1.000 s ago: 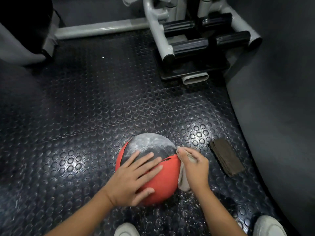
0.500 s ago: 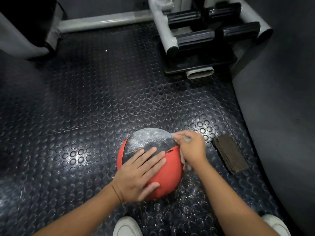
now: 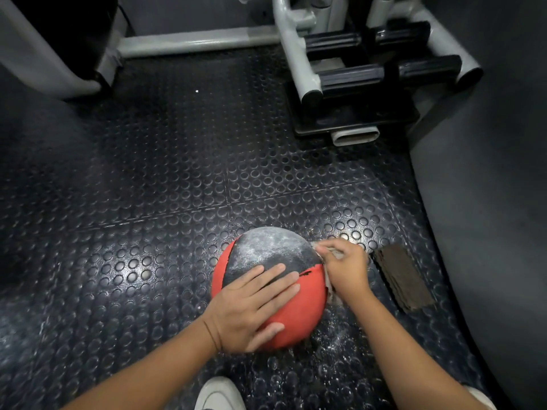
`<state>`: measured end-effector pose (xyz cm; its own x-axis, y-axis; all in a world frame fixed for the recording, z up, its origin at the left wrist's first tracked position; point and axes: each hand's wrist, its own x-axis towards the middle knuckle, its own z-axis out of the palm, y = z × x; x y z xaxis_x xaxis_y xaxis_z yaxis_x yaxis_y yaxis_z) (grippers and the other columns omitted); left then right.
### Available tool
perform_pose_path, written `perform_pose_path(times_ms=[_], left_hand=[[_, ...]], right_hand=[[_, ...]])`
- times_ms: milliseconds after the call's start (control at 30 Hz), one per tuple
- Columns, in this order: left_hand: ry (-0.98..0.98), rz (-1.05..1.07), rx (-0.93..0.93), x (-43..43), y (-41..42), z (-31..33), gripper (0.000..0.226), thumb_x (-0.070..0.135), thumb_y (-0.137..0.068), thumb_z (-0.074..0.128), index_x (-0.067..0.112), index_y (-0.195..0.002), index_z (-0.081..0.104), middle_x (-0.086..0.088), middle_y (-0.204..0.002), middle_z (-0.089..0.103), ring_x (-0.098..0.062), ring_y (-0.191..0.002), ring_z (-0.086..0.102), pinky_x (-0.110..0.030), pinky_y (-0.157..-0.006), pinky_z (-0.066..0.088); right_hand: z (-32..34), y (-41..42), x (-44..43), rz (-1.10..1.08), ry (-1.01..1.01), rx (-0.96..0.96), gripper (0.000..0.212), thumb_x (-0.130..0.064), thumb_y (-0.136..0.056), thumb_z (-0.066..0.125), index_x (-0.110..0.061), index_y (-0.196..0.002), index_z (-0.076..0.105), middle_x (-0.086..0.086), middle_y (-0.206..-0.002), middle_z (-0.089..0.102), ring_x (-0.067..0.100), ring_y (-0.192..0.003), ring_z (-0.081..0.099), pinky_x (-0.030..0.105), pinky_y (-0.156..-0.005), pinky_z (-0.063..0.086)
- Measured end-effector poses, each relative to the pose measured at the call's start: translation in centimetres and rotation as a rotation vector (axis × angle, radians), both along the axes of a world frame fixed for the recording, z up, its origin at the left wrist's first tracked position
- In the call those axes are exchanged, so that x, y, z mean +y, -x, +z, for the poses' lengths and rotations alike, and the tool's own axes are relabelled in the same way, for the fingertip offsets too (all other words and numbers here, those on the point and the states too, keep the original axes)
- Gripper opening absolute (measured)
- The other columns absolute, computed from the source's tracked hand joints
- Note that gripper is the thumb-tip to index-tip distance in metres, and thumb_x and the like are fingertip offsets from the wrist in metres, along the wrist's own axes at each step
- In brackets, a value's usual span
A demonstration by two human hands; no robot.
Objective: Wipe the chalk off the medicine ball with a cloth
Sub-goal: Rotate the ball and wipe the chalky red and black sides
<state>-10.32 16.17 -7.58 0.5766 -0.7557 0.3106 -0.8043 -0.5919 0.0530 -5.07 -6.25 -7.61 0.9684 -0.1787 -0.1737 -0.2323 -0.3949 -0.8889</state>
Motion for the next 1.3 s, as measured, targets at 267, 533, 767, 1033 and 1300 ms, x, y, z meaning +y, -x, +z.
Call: perform_pose_path(times_ms=[267, 533, 767, 1033, 1300], left_hand=[[-0.012, 0.054, 0.042, -0.5, -0.7, 0.6, 0.059, 0.043, -0.095, 0.046, 0.01, -0.144, 0.045, -0.007, -0.152, 0.04, -0.026, -0.143, 0.034, -0.042, -0.118, 0.025], [-0.009, 0.058, 0.029, -0.5, -0.2, 0.4, 0.058, 0.041, -0.093, 0.049, 0.007, -0.141, 0.05, -0.01, -0.149, 0.045, -0.029, -0.14, 0.039, -0.044, -0.116, 0.03], [-0.01, 0.046, 0.051, -1.6, -0.6, 0.7, 0.059, 0.041, -0.094, 0.049, 0.007, -0.142, 0.048, -0.01, -0.149, 0.044, -0.029, -0.14, 0.037, -0.044, -0.116, 0.028], [-0.016, 0.03, 0.068, -1.2, -1.1, 0.5, 0.059, 0.041, -0.095, 0.046, 0.007, -0.143, 0.045, -0.011, -0.15, 0.042, -0.03, -0.142, 0.035, -0.045, -0.117, 0.026], [-0.012, 0.03, 0.042, -1.0, -0.8, 0.4, 0.06, 0.041, -0.093, 0.051, 0.007, -0.142, 0.047, -0.01, -0.15, 0.043, -0.029, -0.142, 0.035, -0.045, -0.116, 0.028]], right_hand=[[0.7, -1.1, 0.6, 0.085, -0.022, -0.082, 0.023, -0.001, -0.082, 0.071, -0.024, -0.082, 0.074, -0.003, -0.086, 0.071, 0.007, -0.082, 0.067, 0.03, -0.089, 0.053], [2.4, -0.9, 2.0, 0.236, 0.001, -0.218, 0.016, -0.004, -0.08, 0.074, -0.019, -0.085, 0.077, -0.007, -0.086, 0.071, 0.006, -0.084, 0.066, 0.019, -0.086, 0.051], [1.0, -1.1, 0.0, 0.045, -0.026, -0.042, 0.027, -0.002, -0.082, 0.072, -0.029, -0.076, 0.073, -0.008, -0.082, 0.07, 0.0, -0.079, 0.066, 0.038, -0.087, 0.055], [1.3, -1.7, 0.3, 0.186, 0.001, -0.158, 0.026, 0.001, -0.082, 0.071, -0.025, -0.085, 0.075, -0.001, -0.089, 0.071, 0.014, -0.089, 0.067, 0.036, -0.09, 0.054], [2.6, -1.7, 1.7, 0.359, -0.056, -0.22, 0.022, 0.001, -0.079, 0.073, -0.021, -0.082, 0.077, -0.002, -0.089, 0.071, 0.012, -0.088, 0.067, 0.023, -0.085, 0.052]])
